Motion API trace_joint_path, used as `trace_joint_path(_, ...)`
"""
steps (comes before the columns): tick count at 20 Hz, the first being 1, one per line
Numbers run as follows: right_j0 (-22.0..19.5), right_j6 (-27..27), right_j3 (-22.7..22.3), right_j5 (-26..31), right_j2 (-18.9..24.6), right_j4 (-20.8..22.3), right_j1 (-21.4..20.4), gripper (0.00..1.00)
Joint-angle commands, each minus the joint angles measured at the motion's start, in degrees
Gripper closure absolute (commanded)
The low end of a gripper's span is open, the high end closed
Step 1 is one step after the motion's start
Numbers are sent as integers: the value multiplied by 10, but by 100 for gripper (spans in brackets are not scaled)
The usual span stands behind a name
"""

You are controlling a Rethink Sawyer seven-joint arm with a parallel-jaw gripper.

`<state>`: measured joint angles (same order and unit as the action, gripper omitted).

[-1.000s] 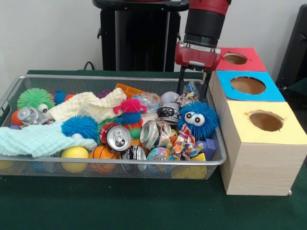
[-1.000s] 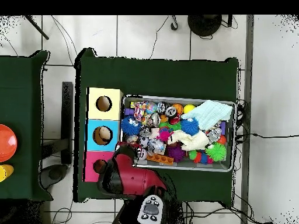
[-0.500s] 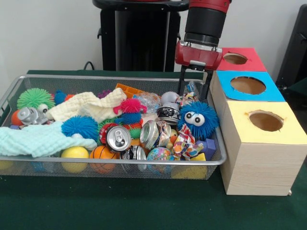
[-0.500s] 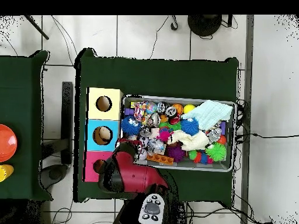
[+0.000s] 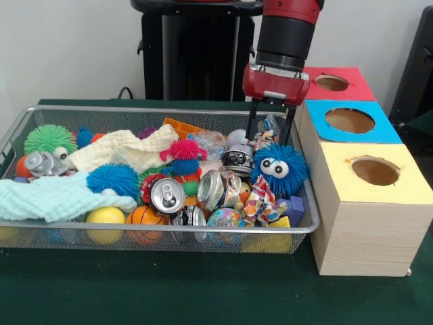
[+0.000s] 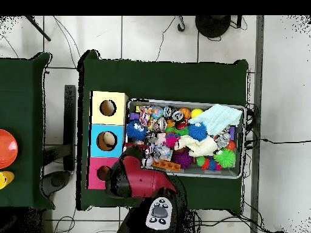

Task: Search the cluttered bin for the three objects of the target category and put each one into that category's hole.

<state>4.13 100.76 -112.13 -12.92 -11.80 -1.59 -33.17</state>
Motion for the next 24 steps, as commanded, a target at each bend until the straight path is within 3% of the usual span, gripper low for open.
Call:
trace_joint_path(1, -30, 62, 67, -28, 24, 26, 34, 0)
trace_joint_path(13, -65, 61, 102, -29, 40, 43, 57, 0)
trace_joint_path(18, -113, 59, 111, 6, 96, 69, 69, 0)
trace_joint_path(24, -139, 52, 122, 27, 124, 82, 71, 0)
